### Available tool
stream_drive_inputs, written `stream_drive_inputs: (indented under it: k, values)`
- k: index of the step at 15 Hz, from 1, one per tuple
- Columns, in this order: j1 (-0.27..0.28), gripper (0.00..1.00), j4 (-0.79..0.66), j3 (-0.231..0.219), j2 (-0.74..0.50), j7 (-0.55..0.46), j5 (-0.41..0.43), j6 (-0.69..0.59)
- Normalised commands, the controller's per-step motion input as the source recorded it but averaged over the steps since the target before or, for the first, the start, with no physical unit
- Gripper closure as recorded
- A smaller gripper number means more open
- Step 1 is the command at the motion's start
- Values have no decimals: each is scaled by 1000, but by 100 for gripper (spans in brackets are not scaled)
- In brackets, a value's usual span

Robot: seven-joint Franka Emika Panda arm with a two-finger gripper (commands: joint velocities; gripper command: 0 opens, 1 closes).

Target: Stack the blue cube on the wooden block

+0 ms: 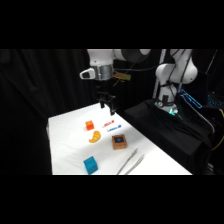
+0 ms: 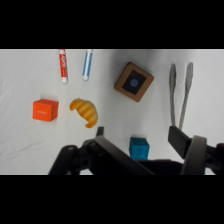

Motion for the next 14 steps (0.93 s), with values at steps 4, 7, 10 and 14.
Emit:
stream_drive_inputs:
  k: [4,7,10,14]
  values:
    - [-1,0,60,30,52,48,-4,9]
    - [41,0,183,58,180,136,-19,84]
    - [62,0,297,53,297,169,-15,124]
    - [72,0,394,28,355,174,-30,100]
